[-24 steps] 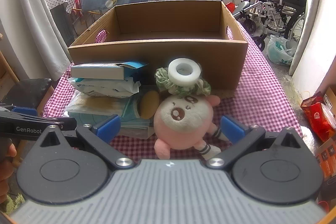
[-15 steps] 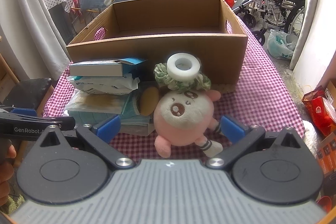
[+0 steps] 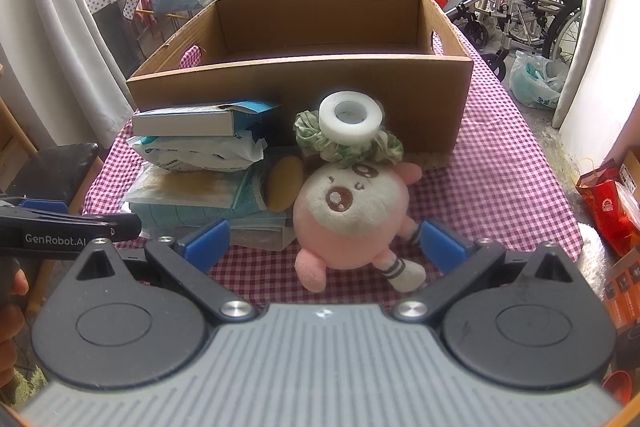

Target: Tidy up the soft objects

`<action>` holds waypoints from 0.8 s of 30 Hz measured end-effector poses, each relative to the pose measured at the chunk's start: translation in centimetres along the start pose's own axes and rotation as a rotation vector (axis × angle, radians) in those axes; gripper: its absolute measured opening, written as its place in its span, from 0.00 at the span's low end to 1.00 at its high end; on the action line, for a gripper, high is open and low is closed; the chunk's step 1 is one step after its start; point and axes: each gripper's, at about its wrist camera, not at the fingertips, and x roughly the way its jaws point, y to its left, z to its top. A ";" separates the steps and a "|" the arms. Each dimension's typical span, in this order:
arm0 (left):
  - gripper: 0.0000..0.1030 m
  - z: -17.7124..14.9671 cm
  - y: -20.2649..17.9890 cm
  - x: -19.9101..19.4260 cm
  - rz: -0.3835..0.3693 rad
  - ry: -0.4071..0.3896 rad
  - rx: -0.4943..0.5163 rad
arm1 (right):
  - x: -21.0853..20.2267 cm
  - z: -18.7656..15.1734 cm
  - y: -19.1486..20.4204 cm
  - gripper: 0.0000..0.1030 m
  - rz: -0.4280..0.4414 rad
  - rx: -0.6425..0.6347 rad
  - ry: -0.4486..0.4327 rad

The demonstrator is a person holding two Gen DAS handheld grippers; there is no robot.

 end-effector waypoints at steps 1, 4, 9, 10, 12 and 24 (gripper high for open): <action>1.00 0.0 0.0 0.0 0.001 -0.001 0.000 | 0.0 0.0 0.0 0.99 0.001 0.001 0.002; 1.00 0.0 0.1 -0.1 0.006 -0.002 -0.002 | 0.1 -0.1 0.0 0.99 0.005 0.001 0.007; 1.00 -0.1 0.1 -0.2 0.013 -0.003 0.000 | 0.0 -0.2 0.2 0.99 0.011 -0.004 0.010; 1.00 -0.1 0.1 -0.2 0.014 -0.004 0.000 | 0.0 -0.2 0.2 0.99 0.012 -0.005 0.010; 1.00 -0.1 0.1 -0.2 0.015 -0.004 0.000 | 0.0 -0.2 0.3 0.99 0.015 -0.008 0.012; 1.00 -0.2 0.2 -0.2 0.019 -0.005 -0.003 | 0.0 -0.3 0.4 0.99 0.022 -0.013 0.017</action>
